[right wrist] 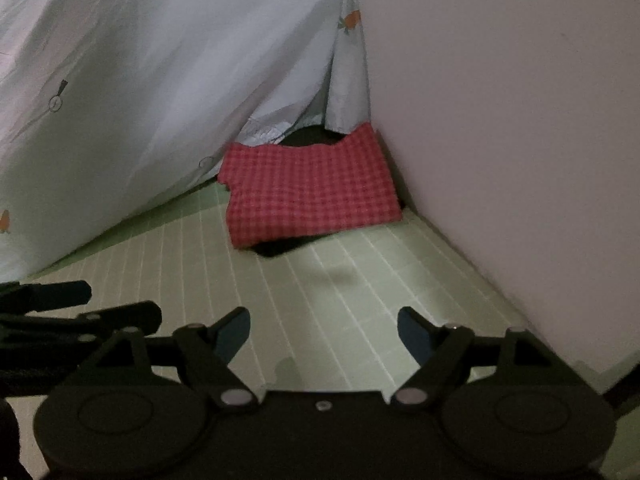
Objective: Fold clothes
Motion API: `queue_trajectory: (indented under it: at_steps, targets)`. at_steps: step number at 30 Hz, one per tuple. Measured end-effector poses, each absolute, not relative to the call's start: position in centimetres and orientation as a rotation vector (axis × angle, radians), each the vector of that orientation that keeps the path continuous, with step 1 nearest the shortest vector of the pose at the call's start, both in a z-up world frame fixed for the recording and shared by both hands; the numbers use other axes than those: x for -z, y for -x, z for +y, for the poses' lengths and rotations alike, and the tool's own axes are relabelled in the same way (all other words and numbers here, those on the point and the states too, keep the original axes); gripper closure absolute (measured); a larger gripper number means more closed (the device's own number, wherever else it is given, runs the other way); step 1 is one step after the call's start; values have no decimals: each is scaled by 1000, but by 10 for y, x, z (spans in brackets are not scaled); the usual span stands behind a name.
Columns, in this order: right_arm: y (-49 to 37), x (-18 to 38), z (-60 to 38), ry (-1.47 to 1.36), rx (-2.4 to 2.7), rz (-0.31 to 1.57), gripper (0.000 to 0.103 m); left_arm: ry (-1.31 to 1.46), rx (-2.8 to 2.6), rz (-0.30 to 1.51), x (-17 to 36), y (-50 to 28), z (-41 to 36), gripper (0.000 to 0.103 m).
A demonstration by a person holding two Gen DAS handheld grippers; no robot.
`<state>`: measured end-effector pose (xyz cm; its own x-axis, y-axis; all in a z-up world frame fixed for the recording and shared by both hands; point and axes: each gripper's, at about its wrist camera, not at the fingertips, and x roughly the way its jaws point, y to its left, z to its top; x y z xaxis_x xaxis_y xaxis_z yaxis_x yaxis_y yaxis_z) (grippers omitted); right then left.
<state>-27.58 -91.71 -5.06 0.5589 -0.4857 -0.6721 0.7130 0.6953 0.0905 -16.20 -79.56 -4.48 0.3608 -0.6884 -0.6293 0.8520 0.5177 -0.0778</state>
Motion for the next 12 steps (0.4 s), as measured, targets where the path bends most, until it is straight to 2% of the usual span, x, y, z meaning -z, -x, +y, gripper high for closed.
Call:
queue_trajectory:
  at_steps: [12]
  targets:
    - [296,45,-913,-368,763,619,22,-305,1031,587,38,180,-797,15]
